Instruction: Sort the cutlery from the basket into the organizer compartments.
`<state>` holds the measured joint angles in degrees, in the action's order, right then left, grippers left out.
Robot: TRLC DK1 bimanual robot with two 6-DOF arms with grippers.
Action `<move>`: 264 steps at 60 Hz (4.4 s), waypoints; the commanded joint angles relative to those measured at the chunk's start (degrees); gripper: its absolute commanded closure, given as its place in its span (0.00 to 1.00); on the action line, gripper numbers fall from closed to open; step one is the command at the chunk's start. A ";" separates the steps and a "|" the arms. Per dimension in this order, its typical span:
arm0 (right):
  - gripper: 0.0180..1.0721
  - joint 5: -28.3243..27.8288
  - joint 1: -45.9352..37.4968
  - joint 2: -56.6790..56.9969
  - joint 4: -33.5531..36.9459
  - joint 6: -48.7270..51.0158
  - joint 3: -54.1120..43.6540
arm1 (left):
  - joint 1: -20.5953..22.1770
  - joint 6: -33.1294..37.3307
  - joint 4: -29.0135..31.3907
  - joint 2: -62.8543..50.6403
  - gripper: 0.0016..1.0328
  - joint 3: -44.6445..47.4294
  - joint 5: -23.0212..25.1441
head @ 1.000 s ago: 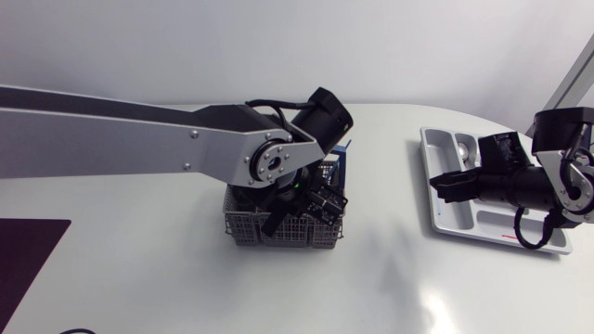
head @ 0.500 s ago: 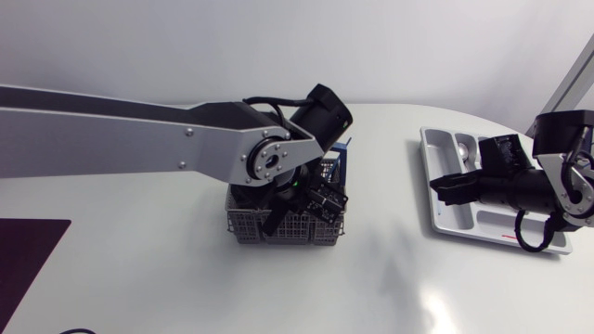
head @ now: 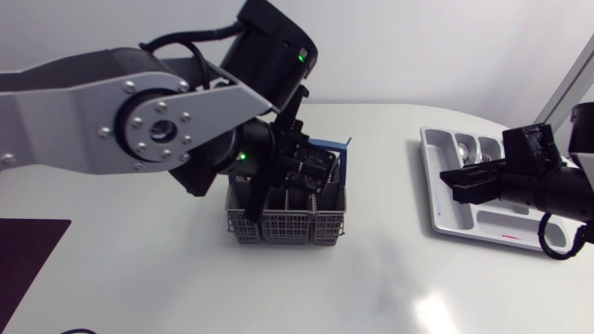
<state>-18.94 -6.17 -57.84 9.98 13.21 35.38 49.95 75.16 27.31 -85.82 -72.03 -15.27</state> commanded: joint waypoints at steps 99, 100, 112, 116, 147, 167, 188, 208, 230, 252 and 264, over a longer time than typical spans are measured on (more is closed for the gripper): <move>0.73 35.64 46.78 12.76 -18.15 17.90 -10.33 | 1.02 -71.55 12.68 -10.95 0.97 -24.56 18.87; 0.74 35.73 46.87 12.76 -18.15 17.90 -10.33 | 1.02 -71.64 12.77 -11.12 0.97 -24.56 18.96; 0.77 37.57 48.10 11.44 -18.94 18.43 -10.24 | 0.67 -71.73 13.56 -12.70 0.97 -25.09 18.87; 0.77 37.66 48.10 11.00 -19.03 18.43 -10.24 | 0.67 -71.73 13.65 -12.88 0.97 -25.18 18.87; 0.95 37.92 48.01 8.54 -18.24 18.34 -9.71 | 0.58 -72.08 14.09 -13.41 0.90 -25.62 19.49; 0.94 34.94 46.96 12.40 -13.32 18.43 -10.33 | -2.58 -71.99 12.50 -10.33 0.04 -26.23 19.31; 0.95 9.27 19.27 16.36 -5.85 24.49 -12.17 | -10.40 -68.12 9.60 -2.86 0.04 -19.29 17.46; 0.95 -13.49 -9.12 3.70 -5.93 40.14 -11.21 | -15.33 -62.67 8.46 5.23 0.04 -6.28 16.94; 0.94 -22.37 -29.68 -22.66 -0.05 62.81 2.59 | -18.14 -58.72 7.76 8.65 0.04 4.00 16.94; 0.94 -21.67 -39.09 -42.18 5.14 79.86 14.90 | -19.28 -56.08 5.74 15.25 0.04 13.05 16.94; 0.94 -19.21 -40.76 -47.98 5.67 84.43 18.41 | -18.84 -56.17 5.74 17.44 0.04 15.25 16.67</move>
<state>-38.83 -46.26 -103.26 14.83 93.62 52.25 31.18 18.06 33.50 -69.56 -58.65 1.43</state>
